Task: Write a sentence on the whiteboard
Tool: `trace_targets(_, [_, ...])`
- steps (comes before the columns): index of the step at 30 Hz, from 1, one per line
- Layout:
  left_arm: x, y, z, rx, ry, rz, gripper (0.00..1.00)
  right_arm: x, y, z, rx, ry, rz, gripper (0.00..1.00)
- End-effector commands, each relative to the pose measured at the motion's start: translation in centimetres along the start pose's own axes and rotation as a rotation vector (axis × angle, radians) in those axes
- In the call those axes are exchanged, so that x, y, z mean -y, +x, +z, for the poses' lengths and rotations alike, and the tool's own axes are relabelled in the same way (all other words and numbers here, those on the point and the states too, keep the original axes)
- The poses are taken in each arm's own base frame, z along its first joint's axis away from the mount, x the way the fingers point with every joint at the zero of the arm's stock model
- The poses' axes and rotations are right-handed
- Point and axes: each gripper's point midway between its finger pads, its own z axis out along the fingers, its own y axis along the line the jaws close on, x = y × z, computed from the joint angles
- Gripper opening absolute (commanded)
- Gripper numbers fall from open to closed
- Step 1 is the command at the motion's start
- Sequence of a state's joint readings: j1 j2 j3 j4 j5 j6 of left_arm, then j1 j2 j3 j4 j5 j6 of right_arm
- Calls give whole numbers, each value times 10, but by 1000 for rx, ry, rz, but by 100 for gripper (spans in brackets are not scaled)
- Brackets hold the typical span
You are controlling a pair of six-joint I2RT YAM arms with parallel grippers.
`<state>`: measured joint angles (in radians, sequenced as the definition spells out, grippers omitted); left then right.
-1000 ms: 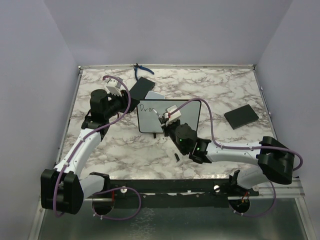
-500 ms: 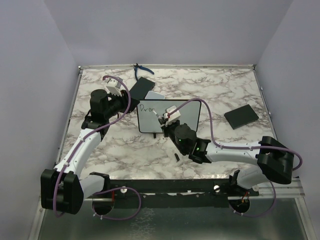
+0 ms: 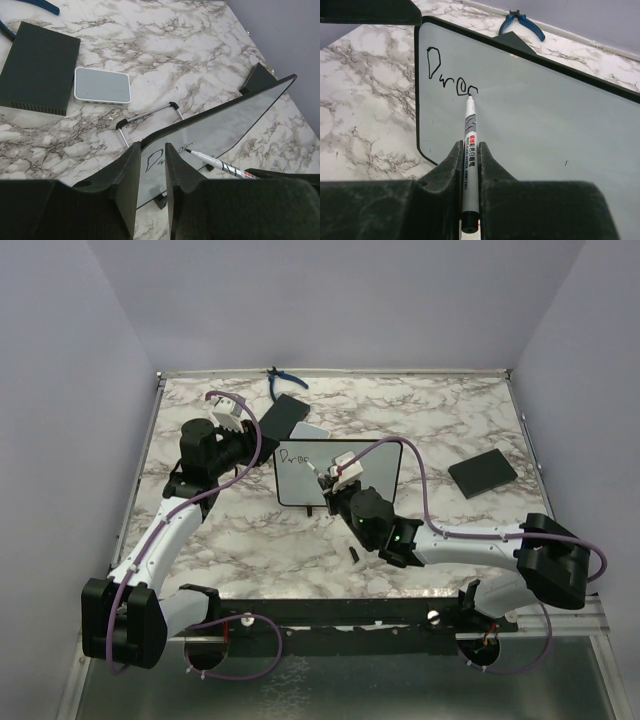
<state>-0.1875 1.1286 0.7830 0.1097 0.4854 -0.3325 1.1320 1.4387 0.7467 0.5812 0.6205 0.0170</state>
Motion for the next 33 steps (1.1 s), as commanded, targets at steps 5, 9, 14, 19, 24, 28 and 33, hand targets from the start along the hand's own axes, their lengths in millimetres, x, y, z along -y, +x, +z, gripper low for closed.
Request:
trace_targets(5, [6,2,-3,1,19,5,27,15,-3,-4,7,56,-2,0])
trace_targets(9, [6,2,-3,0,20,5,27,15,-8,-2,23,60,-4,0])
trace_targets(14, [7,3,-3,-1,21,5,27,17,-15,-1,44,71,-21,0])
trace_targets(19, [6,2,-3,0,20,3,27,17,-22,0,59,72,-25,0])
trace_targets(24, [6,2,-3,0,20,4,27,16,-23,1,63,72,-26,0])
trace_targets(28, [7,2,-4,2,20,4,27,17,-21,1,59,74,-27,0])
trace_targets(33, [7,2,-4,2,20,4,27,17,-13,1,40,75,-26,0])
